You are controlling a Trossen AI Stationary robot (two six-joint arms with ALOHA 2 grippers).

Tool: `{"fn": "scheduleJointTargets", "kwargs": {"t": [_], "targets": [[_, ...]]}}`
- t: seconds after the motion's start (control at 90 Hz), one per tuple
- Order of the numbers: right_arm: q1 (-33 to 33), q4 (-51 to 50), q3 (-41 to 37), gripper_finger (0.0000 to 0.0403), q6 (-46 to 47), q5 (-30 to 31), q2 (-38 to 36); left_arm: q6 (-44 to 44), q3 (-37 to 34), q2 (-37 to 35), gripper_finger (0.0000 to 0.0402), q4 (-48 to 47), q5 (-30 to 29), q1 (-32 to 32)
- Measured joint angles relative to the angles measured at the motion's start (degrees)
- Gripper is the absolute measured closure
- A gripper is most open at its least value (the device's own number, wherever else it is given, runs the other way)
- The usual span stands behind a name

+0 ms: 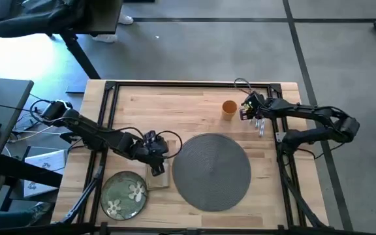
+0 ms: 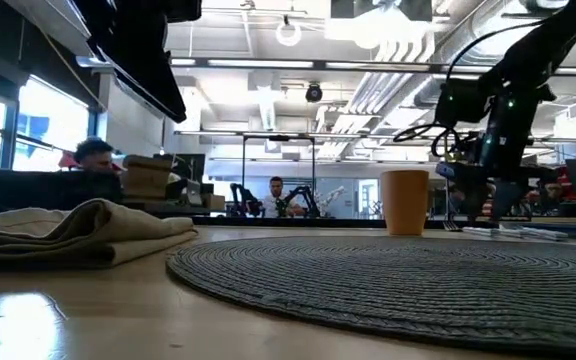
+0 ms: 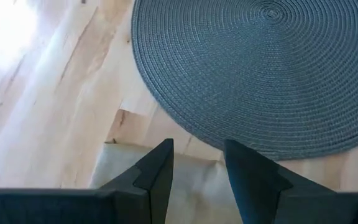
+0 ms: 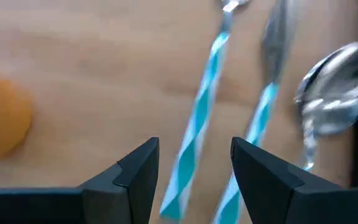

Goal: Set table place
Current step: Put the fork on the brown napkin

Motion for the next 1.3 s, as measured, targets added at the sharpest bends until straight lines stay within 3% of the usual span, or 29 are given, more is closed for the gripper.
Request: {"fn": "scheduleJointTargets", "kwargs": {"t": [0.244, 0.511, 0.633, 0.878, 1.3], "targets": [[-6.9, 6.7, 0.0, 0.0222, -3.6, -4.2, 3.2, 0.4, 0.0, 0.0, 0.0275, 2.0, -0.6, 0.0], [-8.6, 13.2, 0.1, 0.0226, -3.8, -5.9, 10.9, 0.4, 0.0, 0.0, 0.0275, 2.2, -0.6, 0.0], [-8.6, 13.7, 0.2, 0.0263, -3.7, -5.1, 12.5, 0.5, 0.0, 0.0, 0.0275, 2.2, -0.6, 0.0], [-8.6, 13.6, 0.2, 0.0388, -4.0, -4.1, 12.5, 0.6, 0.0, 0.0, 0.0275, 2.2, -0.7, 0.0], [-8.5, 9.8, 2.5, 0.0400, -2.1, -3.9, 8.8, 0.4, 0.0, 0.0, 0.0275, 2.3, -0.7, 0.0]]}}
